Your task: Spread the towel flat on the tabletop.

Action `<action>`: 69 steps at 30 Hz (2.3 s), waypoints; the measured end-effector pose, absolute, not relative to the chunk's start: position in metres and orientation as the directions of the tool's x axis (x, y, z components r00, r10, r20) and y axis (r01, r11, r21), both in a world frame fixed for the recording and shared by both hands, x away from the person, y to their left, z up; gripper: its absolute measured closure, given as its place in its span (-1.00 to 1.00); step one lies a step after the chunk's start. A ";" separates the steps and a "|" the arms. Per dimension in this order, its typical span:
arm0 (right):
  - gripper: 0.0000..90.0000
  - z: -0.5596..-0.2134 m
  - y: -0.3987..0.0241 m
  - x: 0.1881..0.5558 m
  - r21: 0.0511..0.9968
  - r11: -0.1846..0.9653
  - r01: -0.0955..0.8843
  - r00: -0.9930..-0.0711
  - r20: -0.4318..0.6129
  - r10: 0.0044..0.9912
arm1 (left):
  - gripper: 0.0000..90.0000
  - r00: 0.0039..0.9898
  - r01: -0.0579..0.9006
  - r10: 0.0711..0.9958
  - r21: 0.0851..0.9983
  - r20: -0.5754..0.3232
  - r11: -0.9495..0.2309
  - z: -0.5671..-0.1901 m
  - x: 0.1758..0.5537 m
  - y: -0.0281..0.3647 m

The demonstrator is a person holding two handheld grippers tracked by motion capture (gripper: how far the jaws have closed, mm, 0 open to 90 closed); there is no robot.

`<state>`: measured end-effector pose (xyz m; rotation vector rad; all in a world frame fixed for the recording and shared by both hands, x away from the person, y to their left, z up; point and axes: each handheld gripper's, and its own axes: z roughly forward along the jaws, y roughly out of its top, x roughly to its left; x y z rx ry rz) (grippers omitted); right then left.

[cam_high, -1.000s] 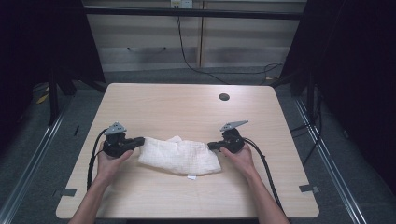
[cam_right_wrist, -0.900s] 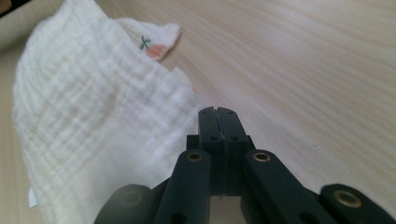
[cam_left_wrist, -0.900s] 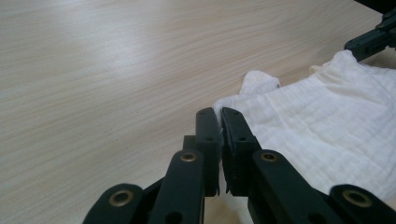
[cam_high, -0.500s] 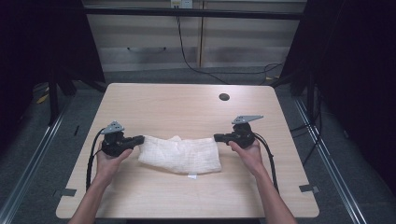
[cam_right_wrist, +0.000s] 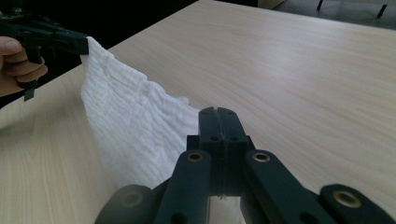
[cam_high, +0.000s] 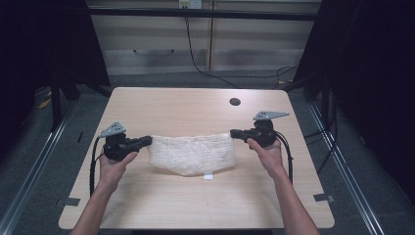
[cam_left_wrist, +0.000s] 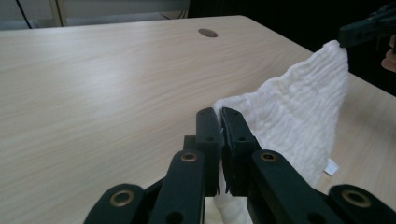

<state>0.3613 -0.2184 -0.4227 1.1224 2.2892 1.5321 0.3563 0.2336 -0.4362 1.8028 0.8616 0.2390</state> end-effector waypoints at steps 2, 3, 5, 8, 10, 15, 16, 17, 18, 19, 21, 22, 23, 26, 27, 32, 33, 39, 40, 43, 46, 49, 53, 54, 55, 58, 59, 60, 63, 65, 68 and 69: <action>1.00 -0.414 -0.219 0.362 0.859 0.185 0.478 -0.705 0.250 0.663 | 0.92 0.720 0.428 0.656 0.889 -0.227 -0.163 -0.428 0.359 0.231; 1.00 -0.410 -0.220 0.362 0.864 0.182 0.470 -0.707 0.245 0.663 | 0.93 0.722 0.421 0.655 0.892 -0.221 -0.163 -0.423 0.361 0.231; 1.00 -0.401 -0.221 0.361 0.872 0.177 0.457 -0.708 0.236 0.665 | 0.93 0.725 0.400 0.657 0.902 -0.206 -0.159 -0.411 0.365 0.230; 1.00 -0.386 -0.225 0.363 0.883 0.170 0.437 -0.706 0.219 0.674 | 0.93 0.724 0.383 0.662 0.912 -0.195 -0.150 -0.395 0.370 0.231; 1.00 -0.376 -0.228 0.365 0.890 0.162 0.425 -0.703 0.212 0.679 | 0.93 0.722 0.367 0.666 0.920 -0.187 -0.140 -0.382 0.375 0.231; 1.00 -0.347 -0.233 0.371 0.910 0.140 0.389 -0.701 0.194 0.686 | 0.93 0.717 0.341 0.673 0.933 -0.180 -0.114 -0.355 0.387 0.233; 1.00 -0.341 -0.235 0.372 0.916 0.133 0.379 -0.700 0.190 0.688 | 0.93 0.718 0.334 0.673 0.937 -0.181 -0.105 -0.348 0.389 0.234; 1.00 -0.335 -0.236 0.373 0.920 0.125 0.372 -0.700 0.190 0.688 | 0.93 0.721 0.329 0.670 0.939 -0.177 -0.106 -0.342 0.391 0.235; 1.00 -0.329 -0.236 0.374 0.923 0.121 0.364 -0.701 0.187 0.688 | 0.93 0.718 0.320 0.675 0.941 -0.167 -0.107 -0.336 0.392 0.236; 1.00 -0.323 -0.236 0.375 0.927 0.123 0.355 -0.702 0.178 0.689 | 0.93 0.719 0.309 0.677 0.945 -0.160 -0.104 -0.329 0.394 0.237; 1.00 -0.312 -0.234 0.377 0.933 0.128 0.337 -0.707 0.162 0.688 | 0.93 0.718 0.297 0.680 0.949 -0.150 -0.104 -0.318 0.396 0.236; 1.00 -0.305 -0.233 0.378 0.935 0.131 0.329 -0.705 0.151 0.693 | 0.93 0.718 0.293 0.681 0.950 -0.145 -0.107 -0.315 0.397 0.236; 1.00 -0.301 -0.232 0.380 0.936 0.132 0.326 -0.706 0.149 0.692 | 0.93 0.717 0.286 0.684 0.952 -0.136 -0.111 -0.311 0.399 0.235; 1.00 -0.287 -0.231 0.389 0.938 0.135 0.320 -0.699 0.138 0.702 | 0.93 0.702 0.292 0.697 0.951 -0.142 -0.101 -0.301 0.410 0.234; 1.00 -0.284 -0.230 0.393 0.938 0.136 0.319 -0.696 0.134 0.706 | 0.93 0.698 0.294 0.701 0.951 -0.148 -0.093 -0.299 0.414 0.234; 1.00 -0.268 -0.231 0.412 0.938 0.134 0.320 -0.668 0.123 0.734 | 0.94 0.680 0.295 0.717 0.953 -0.154 -0.075 -0.284 0.435 0.228; 1.00 -0.266 -0.232 0.416 0.940 0.125 0.317 -0.663 0.125 0.738 | 0.93 0.682 0.292 0.715 0.953 -0.152 -0.077 -0.282 0.437 0.227; 1.00 -0.268 -0.239 0.419 0.940 0.112 0.323 -0.647 0.133 0.751 | 0.93 0.713 0.260 0.692 0.960 -0.114 -0.109 -0.284 0.431 0.216; 1.00 -0.273 -0.240 0.416 0.940 0.113 0.323 -0.649 0.133 0.749 | 0.93 0.717 0.260 0.688 0.959 -0.113 -0.113 -0.288 0.429 0.216; 1.00 -0.294 -0.242 0.406 0.932 0.117 0.342 -0.657 0.148 0.739 | 0.93 0.723 0.279 0.681 0.952 -0.120 -0.128 -0.308 0.420 0.218; 1.00 -0.318 -0.244 0.393 0.921 0.135 0.366 -0.665 0.157 0.730 | 0.93 0.732 0.298 0.667 0.946 -0.140 -0.128 -0.327 0.407 0.222; 1.00 -0.337 -0.246 0.379 0.915 0.139 0.379 -0.678 0.172 0.715 | 0.93 0.747 0.299 0.650 0.944 -0.140 -0.140 -0.342 0.394 0.223; 1.00 -0.361 -0.249 0.358 0.905 0.153 0.397 -0.690 0.185 0.700 | 0.93 0.764 0.307 0.628 0.940 -0.148 -0.152 -0.363 0.370 0.225; 1.00 -0.367 -0.250 0.353 0.903 0.154 0.401 -0.691 0.187 0.699 | 0.93 0.766 0.312 0.623 0.938 -0.155 -0.150 -0.367 0.366 0.225; 1.00 -0.371 -0.251 0.349 0.901 0.154 0.406 -0.692 0.193 0.696 | 0.93 0.766 0.312 0.623 0.938 -0.155 -0.150 -0.367 0.366 0.225; 1.00 -0.383 -0.253 0.340 0.896 0.152 0.417 -0.693 0.205 0.692 | 0.93 0.775 0.326 0.610 0.930 -0.163 -0.167 -0.384 0.352 0.226; 1.00 -0.393 -0.253 0.330 0.887 0.167 0.430 -0.695 0.206 0.689 | 0.93 0.774 0.339 0.612 0.924 -0.165 -0.179 -0.395 0.345 0.227; 1.00 -0.397 -0.253 0.325 0.885 0.168 0.434 -0.697 0.211 0.685 | 0.93 0.773 0.346 0.610 0.921 -0.173 -0.177 -0.400 0.342 0.227; 1.00 -0.407 -0.253 0.310 0.882 0.177 0.438 -0.705 0.215 0.676 | 0.93 0.776 0.365 0.603 0.911 -0.185 -0.190 -0.413 0.331 0.228; 1.00 -0.413 -0.252 0.299 0.875 0.190 0.445 -0.708 0.214 0.673 | 0.93 0.779 0.373 0.598 0.907 -0.191 -0.196 -0.419 0.326 0.228; 1.00 -0.422 -0.252 0.290 0.870 0.191 0.454 -0.709 0.223 0.669 | 0.93 0.782 0.388 0.592 0.896 -0.196 -0.216 -0.429 0.318 0.228; 1.00 -0.425 -0.252 0.287 0.867 0.193 0.459 -0.709 0.226 0.668 | 0.93 0.781 0.395 0.594 0.889 -0.193 -0.231 -0.432 0.316 0.229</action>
